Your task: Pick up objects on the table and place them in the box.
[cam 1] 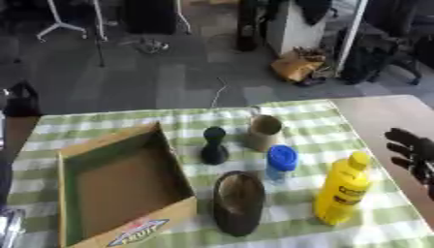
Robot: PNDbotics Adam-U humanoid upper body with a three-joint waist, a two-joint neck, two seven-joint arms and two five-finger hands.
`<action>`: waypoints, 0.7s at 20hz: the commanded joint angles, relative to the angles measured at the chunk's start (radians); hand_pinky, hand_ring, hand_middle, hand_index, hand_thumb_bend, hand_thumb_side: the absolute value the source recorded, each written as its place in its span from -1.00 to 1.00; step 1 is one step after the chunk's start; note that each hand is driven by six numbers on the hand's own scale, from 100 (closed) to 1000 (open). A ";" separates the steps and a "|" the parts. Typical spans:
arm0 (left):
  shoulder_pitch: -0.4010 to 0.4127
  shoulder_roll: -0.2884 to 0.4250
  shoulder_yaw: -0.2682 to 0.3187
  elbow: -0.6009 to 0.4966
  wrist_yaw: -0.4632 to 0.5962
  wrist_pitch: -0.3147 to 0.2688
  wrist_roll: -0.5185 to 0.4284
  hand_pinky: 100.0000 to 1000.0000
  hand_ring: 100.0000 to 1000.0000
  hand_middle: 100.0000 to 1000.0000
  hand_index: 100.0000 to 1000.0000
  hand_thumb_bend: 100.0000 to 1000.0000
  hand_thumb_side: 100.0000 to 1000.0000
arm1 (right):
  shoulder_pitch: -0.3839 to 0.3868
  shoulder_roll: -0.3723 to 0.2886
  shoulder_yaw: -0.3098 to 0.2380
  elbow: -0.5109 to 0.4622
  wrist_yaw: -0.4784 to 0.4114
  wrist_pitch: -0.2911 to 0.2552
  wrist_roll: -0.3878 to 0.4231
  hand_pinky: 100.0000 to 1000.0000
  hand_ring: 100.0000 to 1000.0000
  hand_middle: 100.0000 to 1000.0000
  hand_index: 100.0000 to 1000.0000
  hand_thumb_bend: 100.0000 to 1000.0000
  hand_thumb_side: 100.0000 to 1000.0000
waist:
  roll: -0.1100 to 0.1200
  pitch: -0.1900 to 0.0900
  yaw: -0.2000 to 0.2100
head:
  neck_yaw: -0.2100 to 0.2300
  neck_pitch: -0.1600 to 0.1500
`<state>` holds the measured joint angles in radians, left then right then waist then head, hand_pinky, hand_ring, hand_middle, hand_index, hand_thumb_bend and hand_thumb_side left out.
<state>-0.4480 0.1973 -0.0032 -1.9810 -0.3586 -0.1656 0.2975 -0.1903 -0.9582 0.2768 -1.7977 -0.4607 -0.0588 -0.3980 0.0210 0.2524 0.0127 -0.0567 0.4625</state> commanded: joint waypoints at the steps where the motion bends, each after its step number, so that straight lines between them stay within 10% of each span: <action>1: -0.011 0.008 -0.003 -0.019 0.006 -0.001 -0.003 0.70 0.81 0.64 0.44 -1.00 1.00 | -0.016 -0.010 -0.017 0.024 0.022 -0.011 0.026 0.96 1.00 0.97 1.00 0.53 0.92 | -0.002 -0.012 0.000 | -0.001 -0.015; 14: -0.015 0.000 -0.008 -0.019 0.016 0.002 -0.012 0.69 0.80 0.64 0.44 -1.00 1.00 | -0.078 0.059 -0.006 0.132 0.080 -0.079 0.124 1.00 1.00 0.99 1.00 0.54 0.85 | 0.005 -0.003 0.014 | -0.005 -0.030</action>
<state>-0.4482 0.1958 -0.0089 -1.9810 -0.3472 -0.1640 0.2885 -0.2558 -0.8833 0.2783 -1.6689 -0.3957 -0.1280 -0.2770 0.0294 0.2631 0.0260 -0.0595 0.4449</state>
